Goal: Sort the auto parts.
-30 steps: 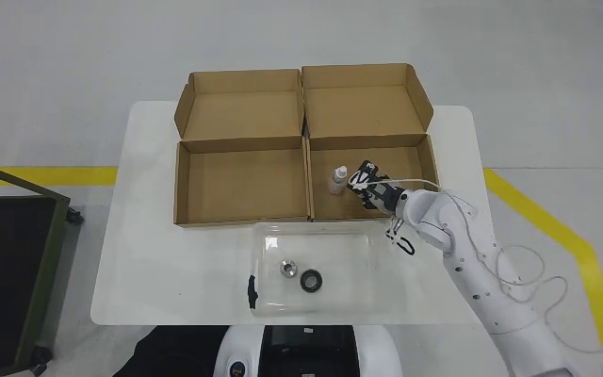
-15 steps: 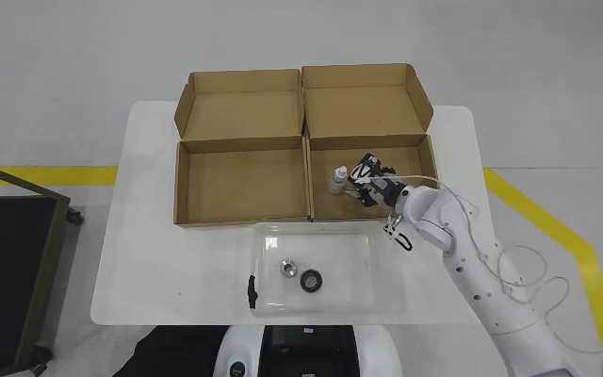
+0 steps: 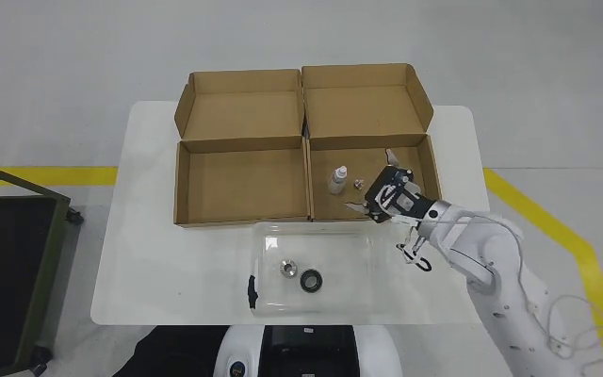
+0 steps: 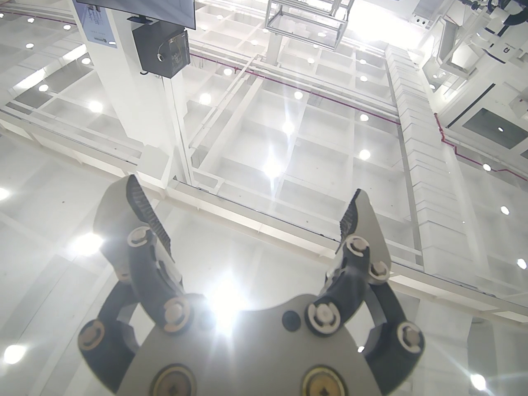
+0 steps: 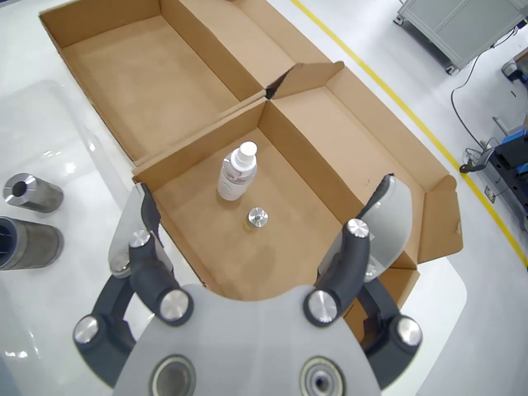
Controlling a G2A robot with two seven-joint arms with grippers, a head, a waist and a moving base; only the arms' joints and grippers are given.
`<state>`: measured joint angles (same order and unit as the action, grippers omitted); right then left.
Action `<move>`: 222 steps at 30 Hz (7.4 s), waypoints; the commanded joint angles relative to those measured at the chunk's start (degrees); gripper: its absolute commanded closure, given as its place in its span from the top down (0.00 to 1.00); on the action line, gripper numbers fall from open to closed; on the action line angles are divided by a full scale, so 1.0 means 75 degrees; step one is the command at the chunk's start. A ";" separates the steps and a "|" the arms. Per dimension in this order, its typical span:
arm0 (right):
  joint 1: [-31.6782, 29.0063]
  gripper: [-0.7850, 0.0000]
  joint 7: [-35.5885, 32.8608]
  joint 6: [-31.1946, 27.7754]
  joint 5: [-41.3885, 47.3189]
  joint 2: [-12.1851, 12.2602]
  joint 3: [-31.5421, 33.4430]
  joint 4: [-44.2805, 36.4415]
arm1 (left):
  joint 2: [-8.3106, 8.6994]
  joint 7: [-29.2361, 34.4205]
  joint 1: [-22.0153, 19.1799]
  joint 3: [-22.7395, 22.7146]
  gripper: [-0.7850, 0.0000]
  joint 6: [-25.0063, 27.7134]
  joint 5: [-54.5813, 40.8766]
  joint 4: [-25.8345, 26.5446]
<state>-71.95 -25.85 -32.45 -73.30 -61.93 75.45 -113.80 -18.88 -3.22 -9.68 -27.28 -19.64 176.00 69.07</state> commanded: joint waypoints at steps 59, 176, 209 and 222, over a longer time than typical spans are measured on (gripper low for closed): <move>0.0078 0.93 -0.0357 -0.1688 -0.1182 -0.0156 -0.3088 0.1042 | 0.0000 0.0000 0.0000 0.0000 1.00 0.0000 0.0000 0.0000; 0.0147 0.00 0.2514 -0.0437 0.2109 -0.0081 -0.1513 0.0226 | 0.0000 0.0000 0.0000 0.0000 1.00 0.0000 0.0000 0.0000; 0.3302 0.00 0.0590 0.1792 0.0624 -0.1264 -0.4470 0.3492 | 0.0000 0.0000 0.0000 0.0000 1.00 0.0000 0.0000 0.0000; 0.3773 0.14 0.0371 0.1816 0.0657 -0.1642 -0.4868 0.4472 | 0.0000 0.0000 0.0000 0.0000 1.00 0.0000 0.0000 0.0000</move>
<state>-43.74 -23.03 -18.85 -68.38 -74.11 39.05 -80.63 -18.88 -3.22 -9.68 -27.28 -19.64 176.00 69.07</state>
